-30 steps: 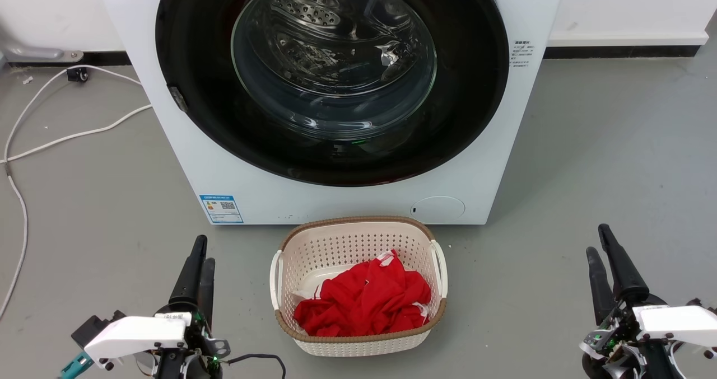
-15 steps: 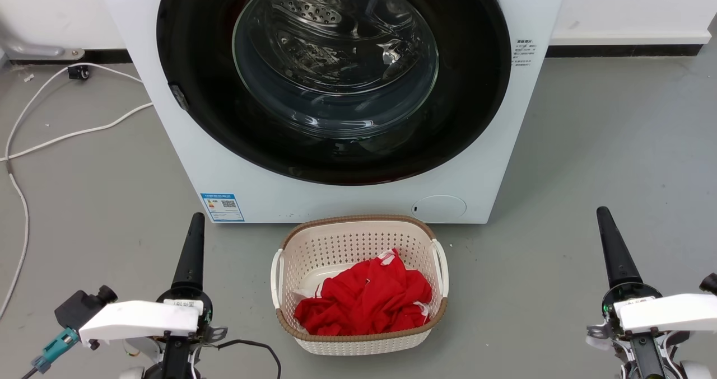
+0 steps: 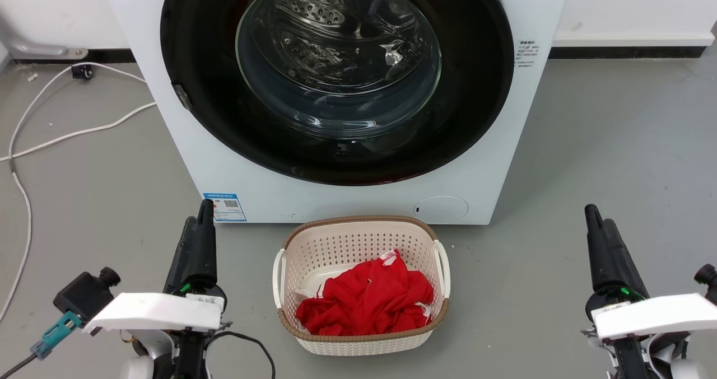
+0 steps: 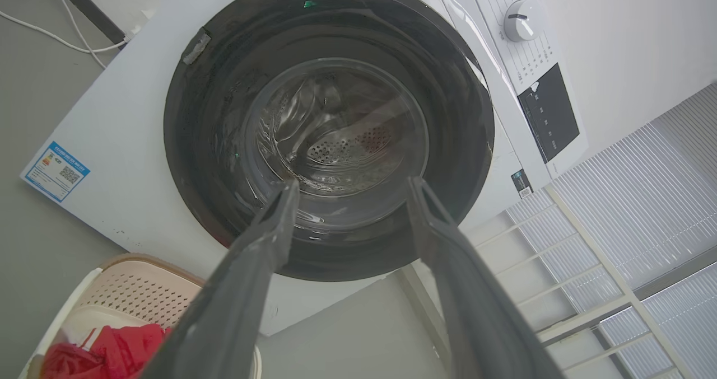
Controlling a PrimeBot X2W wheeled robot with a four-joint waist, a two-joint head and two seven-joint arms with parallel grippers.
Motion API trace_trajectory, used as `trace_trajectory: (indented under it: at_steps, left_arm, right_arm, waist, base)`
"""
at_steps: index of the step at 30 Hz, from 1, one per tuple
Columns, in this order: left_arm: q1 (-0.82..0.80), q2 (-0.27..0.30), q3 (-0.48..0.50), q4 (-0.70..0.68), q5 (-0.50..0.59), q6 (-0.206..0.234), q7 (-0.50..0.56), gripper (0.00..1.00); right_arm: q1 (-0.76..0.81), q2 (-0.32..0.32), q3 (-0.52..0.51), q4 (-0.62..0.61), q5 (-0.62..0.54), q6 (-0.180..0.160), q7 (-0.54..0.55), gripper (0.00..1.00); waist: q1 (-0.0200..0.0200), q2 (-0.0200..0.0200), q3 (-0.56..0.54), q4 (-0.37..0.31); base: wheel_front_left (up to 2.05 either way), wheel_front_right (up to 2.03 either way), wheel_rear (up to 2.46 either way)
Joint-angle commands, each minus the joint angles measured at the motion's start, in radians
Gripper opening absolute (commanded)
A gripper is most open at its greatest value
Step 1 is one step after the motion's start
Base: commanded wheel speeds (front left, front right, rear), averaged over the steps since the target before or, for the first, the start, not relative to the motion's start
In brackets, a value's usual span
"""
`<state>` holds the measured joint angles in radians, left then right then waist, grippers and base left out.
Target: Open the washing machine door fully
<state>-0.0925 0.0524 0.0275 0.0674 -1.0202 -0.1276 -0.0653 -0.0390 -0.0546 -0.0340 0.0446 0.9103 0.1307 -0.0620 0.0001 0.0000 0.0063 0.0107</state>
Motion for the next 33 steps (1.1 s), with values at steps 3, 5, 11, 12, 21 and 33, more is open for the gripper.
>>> trace_trajectory:
  at_steps: [3,5,11,12,21,33]
  left_arm:
    - [-0.026,0.003,-0.010,-0.023,0.084,-0.002,-0.015,1.00]
    - [-0.025,0.003,-0.014,-0.022,0.122,-0.002,-0.022,1.00]
    - [-0.022,0.002,-0.026,-0.024,0.220,-0.003,-0.040,1.00]
    - [-0.022,0.002,-0.031,-0.023,0.235,-0.003,-0.043,1.00]
    - [-0.022,0.001,-0.050,0.000,0.386,-0.003,-0.072,1.00]
    - [-0.025,0.001,-0.063,0.020,0.545,0.007,-0.102,1.00]
  right_arm:
    - [-0.005,0.000,0.010,-0.025,-0.077,0.000,-0.016,1.00]
    - [-0.002,0.000,0.015,-0.028,-0.114,0.000,-0.023,1.00]
    - [0.008,0.001,0.025,-0.035,-0.202,0.000,-0.042,1.00]
    - [0.008,0.001,0.026,-0.036,-0.217,0.000,-0.045,1.00]
    - [0.020,0.002,0.039,-0.023,-0.377,0.000,-0.074,1.00]
    - [0.032,0.003,0.044,-0.006,-0.522,0.000,-0.101,1.00]
  waist:
    - [0.0000,0.0000,-0.001,0.001]
    - [0.0000,0.0000,-0.001,0.001]
    - [0.0000,0.0000,-0.002,0.003]
    - [0.0000,0.0000,-0.002,0.003]
    - [-0.0001,0.0000,-0.002,0.005]
    - [-0.0001,0.0000,-0.005,0.006]
  base:
    - [0.00,0.00,0.00]
    - [0.00,0.00,0.00]
    - [0.00,0.00,0.00]
    - [0.00,0.00,0.00]
    - [0.00,0.00,0.00]
    - [0.00,0.00,0.00]
